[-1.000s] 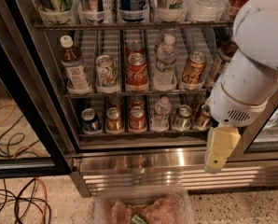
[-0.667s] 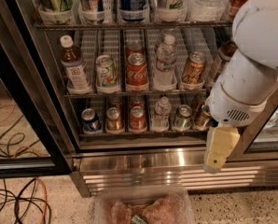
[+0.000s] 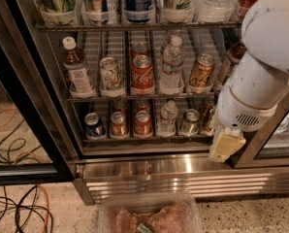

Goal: Pick orange can from middle shelf of fridge

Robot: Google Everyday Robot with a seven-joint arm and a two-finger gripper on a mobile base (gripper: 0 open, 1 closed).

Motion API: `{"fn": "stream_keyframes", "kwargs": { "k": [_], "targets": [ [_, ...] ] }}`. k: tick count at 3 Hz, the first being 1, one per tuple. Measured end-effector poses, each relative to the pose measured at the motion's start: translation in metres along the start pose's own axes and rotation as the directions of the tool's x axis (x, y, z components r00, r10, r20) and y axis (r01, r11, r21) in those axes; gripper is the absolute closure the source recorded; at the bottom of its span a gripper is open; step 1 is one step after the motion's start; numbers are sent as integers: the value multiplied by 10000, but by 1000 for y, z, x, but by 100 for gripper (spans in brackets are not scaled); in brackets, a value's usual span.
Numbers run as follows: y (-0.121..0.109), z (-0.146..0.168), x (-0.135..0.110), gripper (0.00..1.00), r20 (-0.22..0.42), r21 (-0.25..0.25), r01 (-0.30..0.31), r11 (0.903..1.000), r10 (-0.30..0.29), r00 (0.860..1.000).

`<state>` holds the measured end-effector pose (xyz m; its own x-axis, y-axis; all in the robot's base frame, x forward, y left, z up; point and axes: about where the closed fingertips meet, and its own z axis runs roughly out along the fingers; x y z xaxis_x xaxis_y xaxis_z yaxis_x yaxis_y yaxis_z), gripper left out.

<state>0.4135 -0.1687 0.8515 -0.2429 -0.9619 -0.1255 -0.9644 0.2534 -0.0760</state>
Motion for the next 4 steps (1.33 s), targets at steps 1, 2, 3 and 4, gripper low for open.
{"fn": "stream_keyframes", "kwargs": {
  "k": [1, 2, 3, 4],
  "targets": [
    [0, 0, 0, 63, 0, 0, 0, 10000, 0, 10000],
    [0, 0, 0, 86, 0, 1, 0, 10000, 0, 10000],
    [0, 0, 0, 100, 0, 1, 0, 10000, 0, 10000],
    [4, 3, -2, 100, -197, 269, -101, 9996, 106, 9998]
  ]
}}
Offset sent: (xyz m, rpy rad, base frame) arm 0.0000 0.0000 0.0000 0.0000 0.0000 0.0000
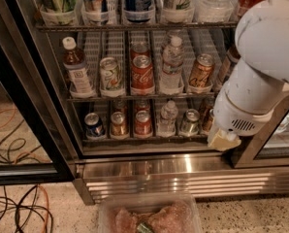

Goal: Pick orange can from middle shelf of fridge

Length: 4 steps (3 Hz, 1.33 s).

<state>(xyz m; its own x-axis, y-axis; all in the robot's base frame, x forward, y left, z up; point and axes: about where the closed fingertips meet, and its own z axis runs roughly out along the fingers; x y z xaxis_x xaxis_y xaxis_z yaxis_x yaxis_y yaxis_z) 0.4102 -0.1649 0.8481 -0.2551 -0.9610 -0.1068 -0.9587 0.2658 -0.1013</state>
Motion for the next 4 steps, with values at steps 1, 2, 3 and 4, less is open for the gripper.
{"fn": "stream_keyframes", "kwargs": {
  "k": [1, 2, 3, 4],
  "targets": [
    [4, 4, -3, 100, -59, 42, -2, 10000, 2, 10000],
    [8, 10, -5, 100, -189, 67, 7, 10000, -6, 9998],
    [13, 21, -4, 100, -385, 9, 0, 10000, 1, 9993],
    [20, 31, 1, 100, -456, -281, -47, 9996, 34, 9990]
  ]
}}
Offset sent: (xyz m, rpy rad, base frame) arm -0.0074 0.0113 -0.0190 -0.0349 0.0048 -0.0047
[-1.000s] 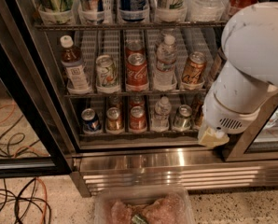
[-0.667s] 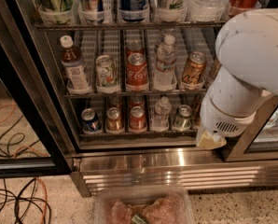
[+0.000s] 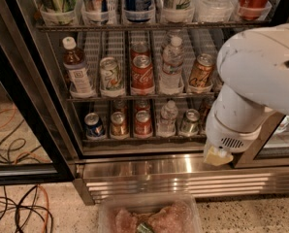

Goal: Pick orange can from middle shelf of fridge

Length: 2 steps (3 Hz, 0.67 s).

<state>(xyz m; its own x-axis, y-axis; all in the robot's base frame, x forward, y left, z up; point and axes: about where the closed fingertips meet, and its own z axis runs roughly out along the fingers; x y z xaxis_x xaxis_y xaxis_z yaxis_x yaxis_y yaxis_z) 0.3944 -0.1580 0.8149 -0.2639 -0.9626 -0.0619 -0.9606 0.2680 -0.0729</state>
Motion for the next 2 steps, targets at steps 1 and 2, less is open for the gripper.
{"fn": "stream_keyframes", "kwargs": {
  "k": [1, 2],
  "targets": [
    [12, 13, 5, 100, -142, -446, 72, 9990, -78, 9999],
    [8, 18, -3, 100, -76, -484, 179, 9987, -183, 9998]
  ]
}}
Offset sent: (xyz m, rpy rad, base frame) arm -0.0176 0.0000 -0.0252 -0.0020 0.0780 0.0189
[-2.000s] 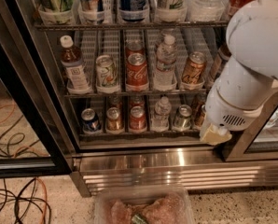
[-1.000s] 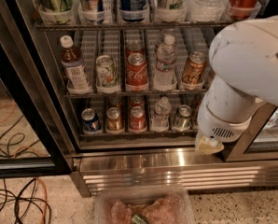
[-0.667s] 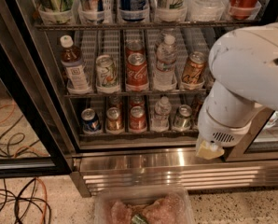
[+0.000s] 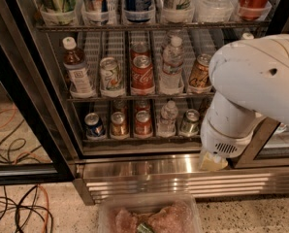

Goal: Pick orange can from middle shelf of fridge

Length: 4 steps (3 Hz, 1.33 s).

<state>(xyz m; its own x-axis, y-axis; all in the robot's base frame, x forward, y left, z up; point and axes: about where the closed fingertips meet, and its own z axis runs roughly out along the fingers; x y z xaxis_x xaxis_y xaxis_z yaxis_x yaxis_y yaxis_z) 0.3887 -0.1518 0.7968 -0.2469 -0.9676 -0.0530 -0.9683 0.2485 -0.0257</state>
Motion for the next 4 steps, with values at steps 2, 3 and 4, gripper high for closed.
{"fn": "stream_keyframes", "kwargs": {
  "k": [2, 3, 4],
  "targets": [
    [-37, -6, -16, 100, 242, 468, 22, 9989, -34, 9997],
    [-69, -9, -23, 100, 288, 920, -79, 9957, 53, 9996],
    [-72, -1, -17, 100, 197, 847, -154, 9963, 138, 9997]
  ]
}}
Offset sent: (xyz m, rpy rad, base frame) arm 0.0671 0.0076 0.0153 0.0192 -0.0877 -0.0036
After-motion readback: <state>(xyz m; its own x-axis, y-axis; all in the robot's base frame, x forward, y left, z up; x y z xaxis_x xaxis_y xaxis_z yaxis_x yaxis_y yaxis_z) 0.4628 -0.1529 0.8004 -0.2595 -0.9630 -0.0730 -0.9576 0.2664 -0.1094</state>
